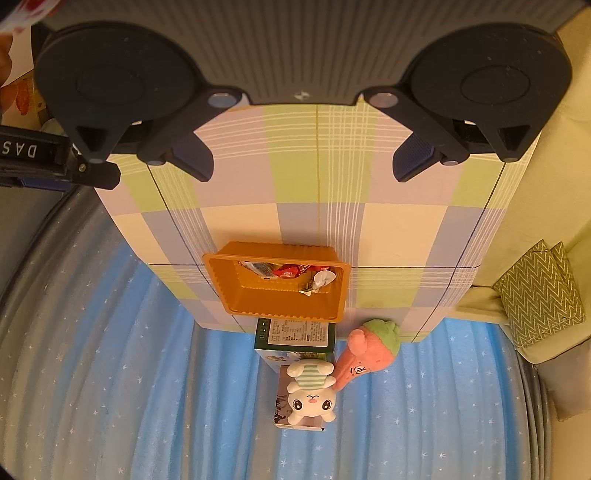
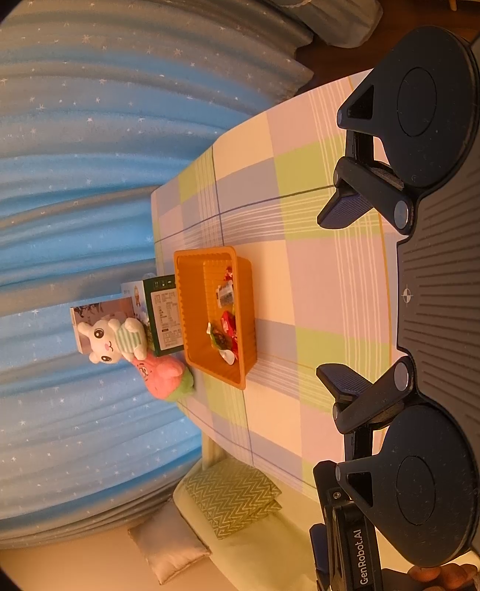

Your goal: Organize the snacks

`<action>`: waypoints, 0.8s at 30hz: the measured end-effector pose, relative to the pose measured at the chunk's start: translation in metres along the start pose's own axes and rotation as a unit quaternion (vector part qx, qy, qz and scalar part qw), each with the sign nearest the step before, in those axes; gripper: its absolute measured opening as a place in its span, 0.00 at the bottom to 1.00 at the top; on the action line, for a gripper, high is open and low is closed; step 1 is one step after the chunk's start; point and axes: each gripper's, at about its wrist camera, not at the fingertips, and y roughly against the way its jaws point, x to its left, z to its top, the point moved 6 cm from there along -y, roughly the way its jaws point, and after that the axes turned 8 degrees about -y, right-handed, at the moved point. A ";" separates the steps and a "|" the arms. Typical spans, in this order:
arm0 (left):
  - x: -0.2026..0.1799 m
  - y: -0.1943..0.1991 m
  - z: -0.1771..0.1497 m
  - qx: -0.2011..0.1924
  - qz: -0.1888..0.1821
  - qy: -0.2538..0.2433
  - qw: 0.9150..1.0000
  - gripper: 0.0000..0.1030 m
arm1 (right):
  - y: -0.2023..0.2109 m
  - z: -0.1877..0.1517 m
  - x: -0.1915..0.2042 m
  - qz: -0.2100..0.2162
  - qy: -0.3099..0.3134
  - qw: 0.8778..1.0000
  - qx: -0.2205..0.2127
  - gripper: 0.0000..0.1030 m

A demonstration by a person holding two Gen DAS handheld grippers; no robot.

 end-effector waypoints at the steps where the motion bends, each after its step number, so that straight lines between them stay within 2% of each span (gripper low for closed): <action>1: 0.000 0.000 0.000 0.001 0.001 0.000 1.000 1.00 | 0.000 0.000 0.000 0.001 0.001 1.000 0.000 0.77; 24: -0.009 -0.005 -0.002 0.007 0.005 -0.001 1.000 1.00 | -0.006 0.001 -0.008 0.003 -0.006 1.000 0.006 0.77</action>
